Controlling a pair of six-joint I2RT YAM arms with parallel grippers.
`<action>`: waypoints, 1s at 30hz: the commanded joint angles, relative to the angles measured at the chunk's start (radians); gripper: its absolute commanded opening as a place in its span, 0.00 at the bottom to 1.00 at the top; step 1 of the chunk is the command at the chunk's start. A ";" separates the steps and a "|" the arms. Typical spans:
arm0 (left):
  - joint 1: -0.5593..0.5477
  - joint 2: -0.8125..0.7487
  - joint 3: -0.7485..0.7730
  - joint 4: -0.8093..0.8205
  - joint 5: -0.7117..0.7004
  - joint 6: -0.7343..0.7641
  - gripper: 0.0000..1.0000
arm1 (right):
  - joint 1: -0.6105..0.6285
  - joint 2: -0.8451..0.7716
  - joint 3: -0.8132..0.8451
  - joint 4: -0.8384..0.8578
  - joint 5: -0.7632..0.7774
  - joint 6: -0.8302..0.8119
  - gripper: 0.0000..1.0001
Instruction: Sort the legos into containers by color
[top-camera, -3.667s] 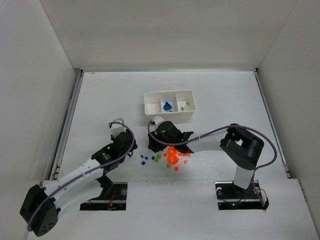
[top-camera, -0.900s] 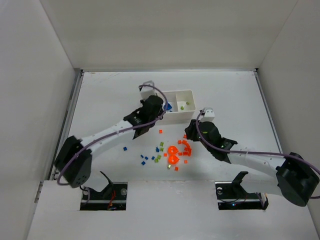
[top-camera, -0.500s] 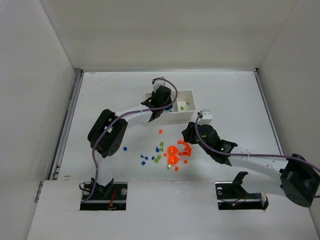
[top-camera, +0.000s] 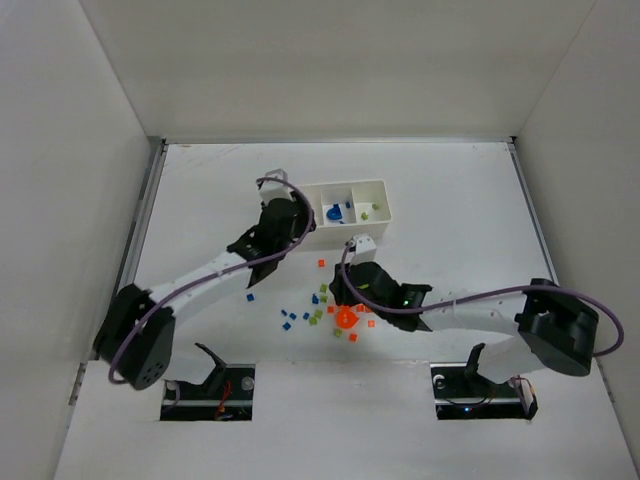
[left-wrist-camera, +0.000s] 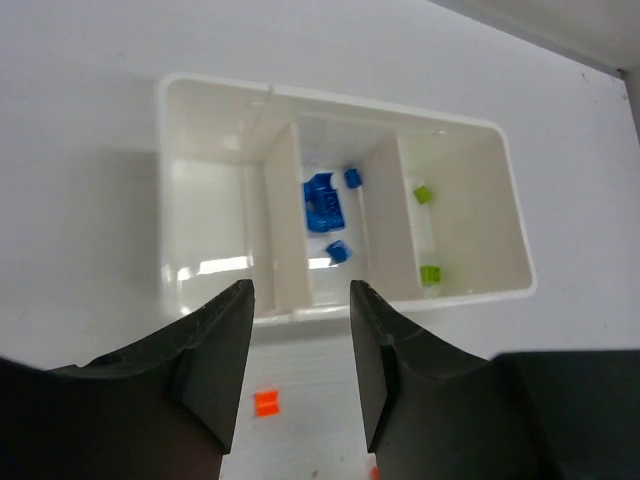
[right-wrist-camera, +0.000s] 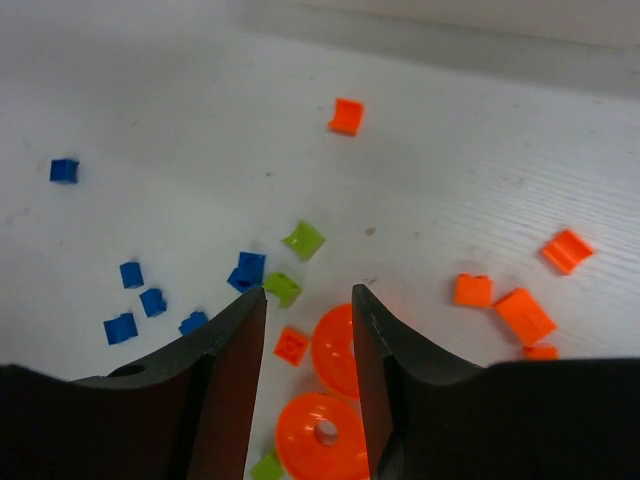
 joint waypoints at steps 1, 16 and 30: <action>0.019 -0.189 -0.173 -0.087 -0.124 -0.053 0.40 | 0.038 0.106 0.089 0.058 -0.001 -0.004 0.48; 0.068 -0.528 -0.482 -0.477 -0.203 -0.290 0.41 | 0.030 0.333 0.222 0.023 -0.006 0.018 0.52; 0.072 -0.502 -0.515 -0.492 -0.201 -0.310 0.40 | 0.021 0.421 0.276 -0.025 0.111 0.048 0.42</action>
